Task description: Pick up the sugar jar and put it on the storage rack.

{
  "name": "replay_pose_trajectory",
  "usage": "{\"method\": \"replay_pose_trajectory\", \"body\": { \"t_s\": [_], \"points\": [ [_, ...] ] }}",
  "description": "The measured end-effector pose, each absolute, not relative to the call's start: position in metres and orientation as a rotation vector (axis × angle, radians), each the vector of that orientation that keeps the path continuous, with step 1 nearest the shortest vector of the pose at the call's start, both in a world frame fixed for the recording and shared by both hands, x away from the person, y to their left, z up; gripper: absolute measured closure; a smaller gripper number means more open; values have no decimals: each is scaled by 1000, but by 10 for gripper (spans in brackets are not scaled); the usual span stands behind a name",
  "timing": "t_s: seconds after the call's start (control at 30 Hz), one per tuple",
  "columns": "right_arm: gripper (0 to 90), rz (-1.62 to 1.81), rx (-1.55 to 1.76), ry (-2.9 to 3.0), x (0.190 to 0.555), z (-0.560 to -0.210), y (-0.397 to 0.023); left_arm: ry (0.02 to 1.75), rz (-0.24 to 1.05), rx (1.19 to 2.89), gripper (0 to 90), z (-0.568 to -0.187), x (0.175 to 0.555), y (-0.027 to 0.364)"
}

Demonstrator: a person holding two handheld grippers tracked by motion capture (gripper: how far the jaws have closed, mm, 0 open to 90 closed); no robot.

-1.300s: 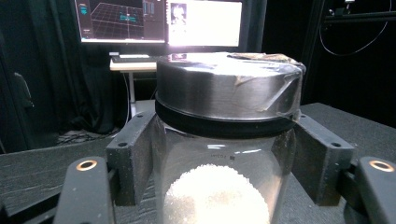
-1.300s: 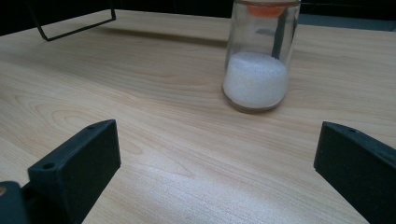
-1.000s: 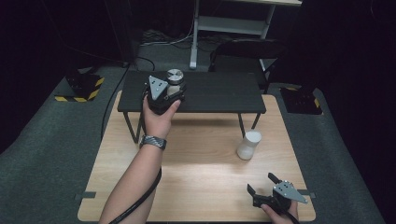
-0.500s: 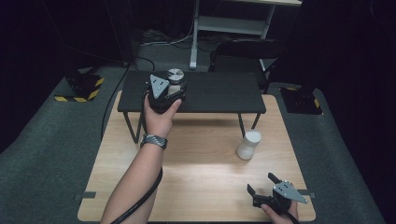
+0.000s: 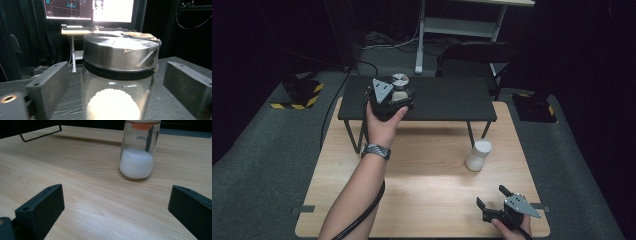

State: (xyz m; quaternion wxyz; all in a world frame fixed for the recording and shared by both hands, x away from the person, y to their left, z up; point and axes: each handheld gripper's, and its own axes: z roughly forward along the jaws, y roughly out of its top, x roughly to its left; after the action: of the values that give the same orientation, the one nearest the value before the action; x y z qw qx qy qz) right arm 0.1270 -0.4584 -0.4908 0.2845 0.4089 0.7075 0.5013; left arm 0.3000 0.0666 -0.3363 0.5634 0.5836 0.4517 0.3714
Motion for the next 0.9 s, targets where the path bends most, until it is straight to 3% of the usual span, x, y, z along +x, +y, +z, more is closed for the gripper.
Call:
{"method": "replay_pose_trajectory", "body": {
  "t_s": [0.9],
  "points": [
    [0,1335,1089,1900,127,-490,-458,1032,853,1411,3,-337,265,84]
  ]
}}
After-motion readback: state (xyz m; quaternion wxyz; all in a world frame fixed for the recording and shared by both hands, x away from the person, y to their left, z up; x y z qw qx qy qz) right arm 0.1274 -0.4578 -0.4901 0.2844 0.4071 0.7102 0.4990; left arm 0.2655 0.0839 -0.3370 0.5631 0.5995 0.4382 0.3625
